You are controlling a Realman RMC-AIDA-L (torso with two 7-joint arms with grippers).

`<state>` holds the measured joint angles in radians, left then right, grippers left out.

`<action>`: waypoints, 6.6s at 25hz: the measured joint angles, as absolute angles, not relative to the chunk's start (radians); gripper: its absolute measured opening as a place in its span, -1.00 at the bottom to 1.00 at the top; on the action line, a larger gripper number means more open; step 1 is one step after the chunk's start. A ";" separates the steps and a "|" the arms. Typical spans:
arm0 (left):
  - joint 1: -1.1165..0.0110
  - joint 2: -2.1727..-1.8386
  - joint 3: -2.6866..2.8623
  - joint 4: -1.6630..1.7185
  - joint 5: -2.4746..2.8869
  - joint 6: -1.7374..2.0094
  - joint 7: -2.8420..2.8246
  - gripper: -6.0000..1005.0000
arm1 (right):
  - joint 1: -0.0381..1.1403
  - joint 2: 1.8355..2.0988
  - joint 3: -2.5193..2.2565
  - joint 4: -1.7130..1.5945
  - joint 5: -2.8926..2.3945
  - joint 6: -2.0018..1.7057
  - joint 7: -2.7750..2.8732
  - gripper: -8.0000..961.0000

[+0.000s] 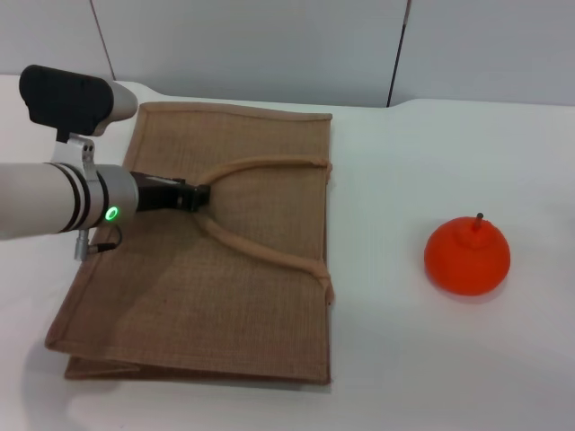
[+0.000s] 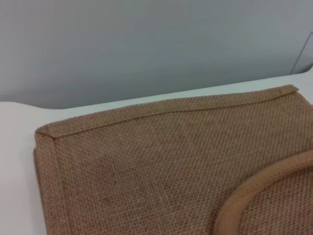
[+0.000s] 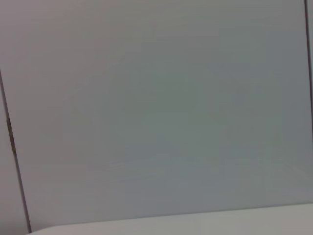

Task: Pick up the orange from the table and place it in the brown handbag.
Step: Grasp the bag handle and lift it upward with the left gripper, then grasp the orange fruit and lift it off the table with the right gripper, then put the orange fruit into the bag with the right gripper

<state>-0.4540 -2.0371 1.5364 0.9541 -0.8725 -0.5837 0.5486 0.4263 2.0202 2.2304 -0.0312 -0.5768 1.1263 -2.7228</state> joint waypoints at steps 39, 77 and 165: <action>-0.335 -2.028 1.413 1.486 -0.869 -0.852 0.657 -0.74 | 0.455 2.000 2.018 -0.011 -0.577 1.113 -2.642 0.83; -0.322 -2.030 1.226 1.822 -0.869 -1.113 0.719 -0.74 | 0.478 1.865 1.719 0.164 -0.868 1.337 -2.159 0.84; -0.440 -2.035 1.302 1.832 -0.898 -1.072 0.772 -0.74 | 0.697 2.019 1.689 0.447 -1.241 1.161 -2.031 -0.25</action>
